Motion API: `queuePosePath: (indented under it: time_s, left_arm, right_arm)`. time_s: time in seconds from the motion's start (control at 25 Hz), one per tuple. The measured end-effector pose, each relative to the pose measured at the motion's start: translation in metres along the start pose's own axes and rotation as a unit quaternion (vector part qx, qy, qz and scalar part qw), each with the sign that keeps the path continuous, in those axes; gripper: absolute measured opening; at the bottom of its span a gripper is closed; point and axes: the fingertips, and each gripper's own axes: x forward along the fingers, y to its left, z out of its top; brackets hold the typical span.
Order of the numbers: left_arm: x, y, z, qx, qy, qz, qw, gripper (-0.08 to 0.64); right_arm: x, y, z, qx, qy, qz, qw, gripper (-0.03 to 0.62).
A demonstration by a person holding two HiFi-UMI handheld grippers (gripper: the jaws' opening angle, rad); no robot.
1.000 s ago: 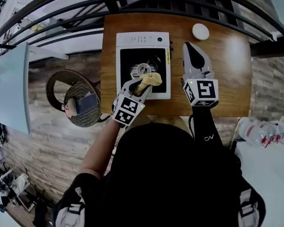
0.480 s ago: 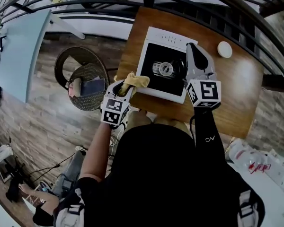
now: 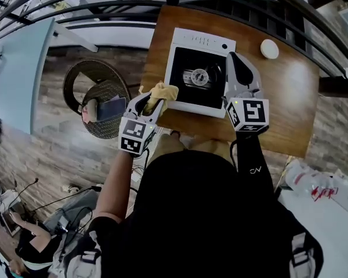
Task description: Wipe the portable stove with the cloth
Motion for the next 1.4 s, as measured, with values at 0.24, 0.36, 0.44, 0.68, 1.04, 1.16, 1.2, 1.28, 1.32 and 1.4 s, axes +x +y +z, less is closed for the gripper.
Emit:
queuePosePath:
  time_s: [0.24, 0.36, 0.44, 0.68, 1.04, 1.16, 1.2, 1.28, 1.32, 1.4]
  left_arm:
    - [0.008, -0.067, 0.034, 0.040, -0.024, -0.030, 0.9984, 0.127]
    - [0.023, -0.119, 0.045, 0.057, -0.032, -0.062, 0.9959, 0.127]
    - [0.033, -0.151, 0.049, 0.076, -0.034, -0.081, 0.9932, 0.127]
    - [0.051, -0.225, 0.050, 0.076, -0.024, -0.139, 0.9870, 0.127]
    - [0.095, -0.258, 0.001, 0.088, 0.052, -0.157, 0.9823, 0.127]
    - [0.104, -0.242, -0.017, 0.088, 0.074, -0.149, 0.9821, 0.127]
    - [0.103, -0.235, -0.022, 0.086, 0.078, -0.145, 0.9826, 0.127]
    - [0.096, -0.219, -0.026, 0.080, 0.079, -0.135, 0.9845, 0.127]
    - [0.091, -0.208, -0.028, 0.078, 0.078, -0.129, 0.9855, 0.127]
    - [0.081, -0.185, -0.033, 0.076, 0.079, -0.116, 0.9872, 0.127]
  right_arm:
    - [-0.045, -0.020, 0.003, 0.006, -0.010, 0.002, 1.000, 0.002]
    - [-0.075, -0.036, -0.001, 0.017, -0.010, -0.008, 1.000, 0.002]
    - [-0.094, -0.046, -0.007, 0.022, -0.005, -0.013, 1.000, 0.002]
    - [-0.145, -0.057, -0.002, 0.019, -0.016, -0.020, 0.999, 0.002]
    - [-0.179, -0.075, -0.011, 0.014, -0.006, -0.048, 0.999, 0.002]
    - [-0.172, -0.073, -0.017, 0.016, 0.003, -0.055, 0.998, 0.002]
    - [-0.169, -0.071, -0.018, 0.017, 0.007, -0.054, 0.998, 0.002]
    - [-0.162, -0.064, -0.020, 0.016, 0.013, -0.050, 0.999, 0.002]
    - [-0.157, -0.060, -0.021, 0.016, 0.016, -0.047, 0.999, 0.002]
    - [-0.145, -0.049, -0.023, 0.018, 0.020, -0.044, 0.999, 0.002]
